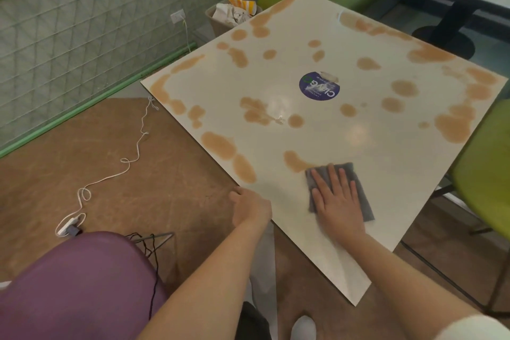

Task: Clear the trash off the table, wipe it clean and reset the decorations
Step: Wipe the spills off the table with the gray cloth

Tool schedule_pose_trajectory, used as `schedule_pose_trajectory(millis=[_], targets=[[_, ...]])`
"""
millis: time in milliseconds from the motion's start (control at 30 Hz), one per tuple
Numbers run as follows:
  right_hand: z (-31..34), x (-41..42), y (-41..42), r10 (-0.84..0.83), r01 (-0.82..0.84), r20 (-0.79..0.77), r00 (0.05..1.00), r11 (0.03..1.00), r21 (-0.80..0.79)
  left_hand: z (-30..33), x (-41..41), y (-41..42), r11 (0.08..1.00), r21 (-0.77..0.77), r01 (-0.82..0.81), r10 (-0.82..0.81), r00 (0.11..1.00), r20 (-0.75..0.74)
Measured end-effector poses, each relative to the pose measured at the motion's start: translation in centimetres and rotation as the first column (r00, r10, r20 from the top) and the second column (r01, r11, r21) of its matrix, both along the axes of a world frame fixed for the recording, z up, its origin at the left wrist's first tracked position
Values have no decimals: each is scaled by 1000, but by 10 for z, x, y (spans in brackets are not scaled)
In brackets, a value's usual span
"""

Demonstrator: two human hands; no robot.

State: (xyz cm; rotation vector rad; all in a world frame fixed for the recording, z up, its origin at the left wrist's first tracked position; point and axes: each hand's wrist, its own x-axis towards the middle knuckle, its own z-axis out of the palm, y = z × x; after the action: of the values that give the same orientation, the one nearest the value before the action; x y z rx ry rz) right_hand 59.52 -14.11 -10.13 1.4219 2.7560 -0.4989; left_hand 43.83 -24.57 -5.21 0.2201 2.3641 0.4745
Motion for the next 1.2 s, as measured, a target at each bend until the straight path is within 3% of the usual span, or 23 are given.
schedule_pose_trajectory(millis=[100, 300, 467, 533, 733, 933, 1100, 1200], targets=[[1, -37, 12, -41, 42, 23, 999, 997, -62, 2, -1, -5, 999, -27, 19, -21, 998, -57], [-3, -14, -13, 274, -274, 0, 962, 962, 19, -3, -6, -12, 996, 58, -69, 72, 996, -47], [-2, -42, 31, 75, -76, 27, 997, 997, 11, -9, -9, -10, 994, 56, -93, 97, 993, -66], [-1, -66, 29, 74, -74, 9, 997, 997, 0, -11, -8, -9, 995, 55, -81, 85, 992, -88], [-6, -45, 13, 394, -392, -51, 918, 919, 50, -13, -9, -8, 996, 39, -77, 81, 991, -111], [-3, -69, 34, 195, -193, -38, 980, 980, 43, -17, -10, -8, 995, 57, -78, 84, 989, -121], [-6, -71, 2, 450, -448, -69, 890, 893, 37, -25, -13, -13, 984, 139, -111, 126, 987, -103], [-7, -51, 25, 469, -467, -34, 883, 883, 52, -28, -13, -13, 980, 160, -117, 132, 987, -88]])
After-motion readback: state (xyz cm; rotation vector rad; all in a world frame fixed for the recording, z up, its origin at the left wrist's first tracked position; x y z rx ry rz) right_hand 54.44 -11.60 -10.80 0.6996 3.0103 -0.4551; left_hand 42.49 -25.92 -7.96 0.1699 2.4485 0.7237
